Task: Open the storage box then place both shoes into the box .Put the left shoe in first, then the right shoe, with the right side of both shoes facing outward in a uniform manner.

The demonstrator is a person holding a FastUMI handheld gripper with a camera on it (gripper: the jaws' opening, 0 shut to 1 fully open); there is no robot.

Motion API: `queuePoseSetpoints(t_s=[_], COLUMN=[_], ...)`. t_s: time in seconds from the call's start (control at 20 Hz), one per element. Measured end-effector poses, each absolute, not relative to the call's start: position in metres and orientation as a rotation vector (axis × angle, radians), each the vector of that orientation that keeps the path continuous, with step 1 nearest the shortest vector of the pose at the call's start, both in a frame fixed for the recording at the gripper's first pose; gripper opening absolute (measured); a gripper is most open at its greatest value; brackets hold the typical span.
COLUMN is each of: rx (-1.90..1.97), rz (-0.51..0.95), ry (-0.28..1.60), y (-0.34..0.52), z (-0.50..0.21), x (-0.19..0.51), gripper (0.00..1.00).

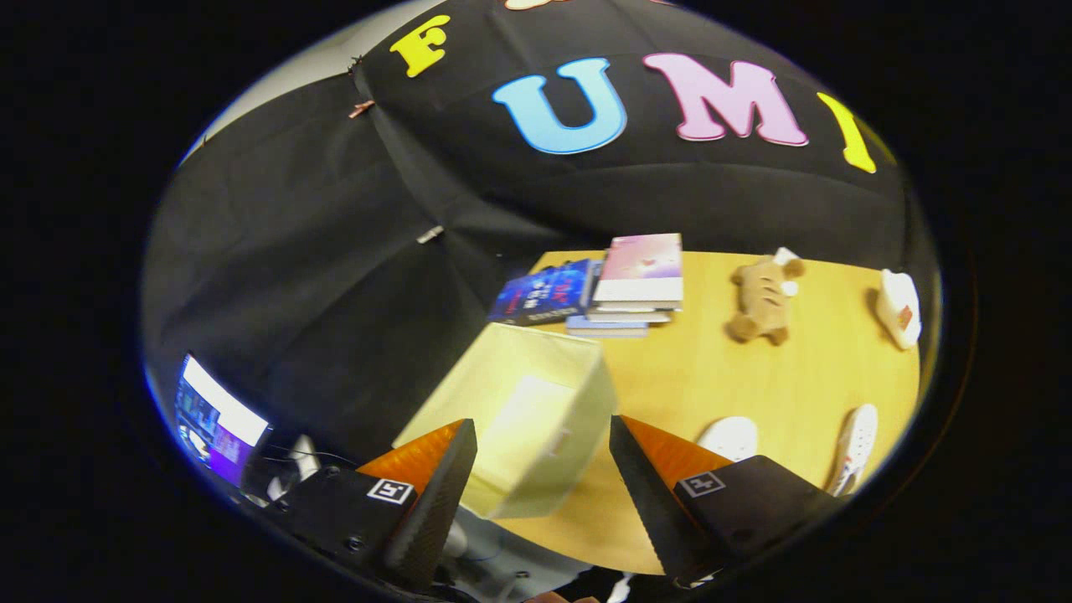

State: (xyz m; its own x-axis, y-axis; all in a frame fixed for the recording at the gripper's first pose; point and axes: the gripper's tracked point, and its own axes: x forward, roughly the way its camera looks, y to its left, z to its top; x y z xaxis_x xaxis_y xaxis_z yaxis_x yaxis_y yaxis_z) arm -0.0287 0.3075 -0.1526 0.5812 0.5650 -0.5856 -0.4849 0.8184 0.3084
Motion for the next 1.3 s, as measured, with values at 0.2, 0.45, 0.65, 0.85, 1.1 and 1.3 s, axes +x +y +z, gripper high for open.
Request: queuePoseSetpoints(t_s=[0.2, 0.45, 0.65, 0.85, 1.1, 1.3], rx=[0.027, -0.037, -0.100, -0.188, -0.198, -0.104], rz=[0.514, 0.416, 0.381, 0.401, 0.343, 0.314], ry=[0.743, 0.862, 0.942, 0.981, 1.074, 1.106], y=[0.229, 0.157, 0.138, 0.137, 0.141, 0.149], z=[-0.197, -0.274, -0.318, -0.347, -0.389, -0.397], x=[-0.030, -0.034, -0.037, -0.038, -0.037, -0.035], gripper=[0.98, 0.97, 0.97, 0.88, 0.82, 0.66])
